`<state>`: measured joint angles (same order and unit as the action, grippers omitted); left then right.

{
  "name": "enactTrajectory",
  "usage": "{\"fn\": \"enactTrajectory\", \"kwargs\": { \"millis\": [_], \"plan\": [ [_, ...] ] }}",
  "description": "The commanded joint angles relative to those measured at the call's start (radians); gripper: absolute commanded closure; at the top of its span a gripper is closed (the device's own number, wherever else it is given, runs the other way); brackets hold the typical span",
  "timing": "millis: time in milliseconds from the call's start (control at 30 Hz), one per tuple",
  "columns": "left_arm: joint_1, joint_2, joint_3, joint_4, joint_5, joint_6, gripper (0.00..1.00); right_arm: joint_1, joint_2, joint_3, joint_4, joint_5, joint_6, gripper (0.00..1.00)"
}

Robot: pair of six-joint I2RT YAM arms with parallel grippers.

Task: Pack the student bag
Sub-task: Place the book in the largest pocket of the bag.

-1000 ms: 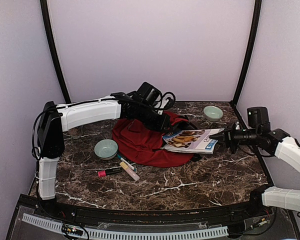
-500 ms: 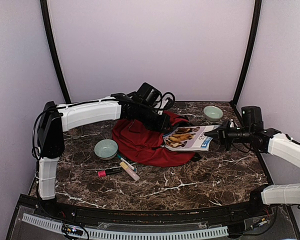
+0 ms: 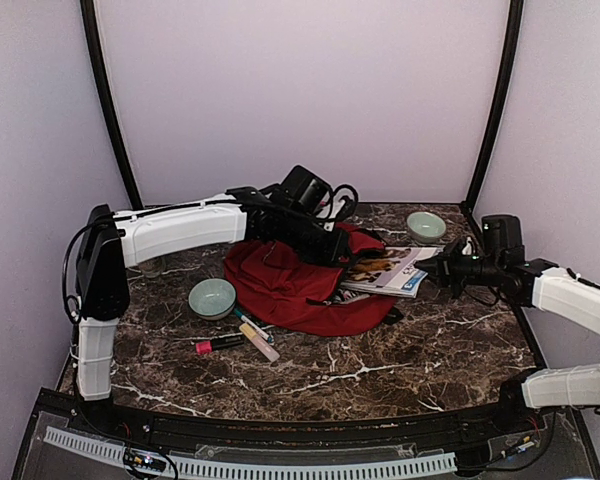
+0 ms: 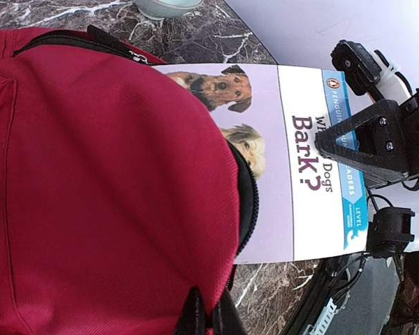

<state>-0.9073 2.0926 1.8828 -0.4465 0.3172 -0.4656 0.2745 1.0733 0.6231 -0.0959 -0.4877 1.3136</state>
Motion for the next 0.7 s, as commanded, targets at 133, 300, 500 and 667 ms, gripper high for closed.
{"fn": "enactTrajectory", "kwargs": {
  "millis": [133,300,500,667],
  "plan": [
    [-0.031,-0.023,0.112,-0.047,-0.021,-0.048,1.0,-0.005,0.09,0.005,0.2,-0.145,-0.094,1.0],
    [-0.035,-0.016,0.115,-0.042,-0.043,-0.082,1.0,-0.005,0.108,-0.002,0.24,-0.204,-0.15,1.0],
    [-0.038,-0.013,0.117,-0.034,-0.044,-0.112,1.0,0.001,0.14,-0.034,0.348,-0.213,-0.148,1.0],
    [-0.039,-0.013,0.12,-0.03,-0.041,-0.134,1.0,0.055,0.196,-0.042,0.475,-0.18,-0.123,1.0]
  ]
}}
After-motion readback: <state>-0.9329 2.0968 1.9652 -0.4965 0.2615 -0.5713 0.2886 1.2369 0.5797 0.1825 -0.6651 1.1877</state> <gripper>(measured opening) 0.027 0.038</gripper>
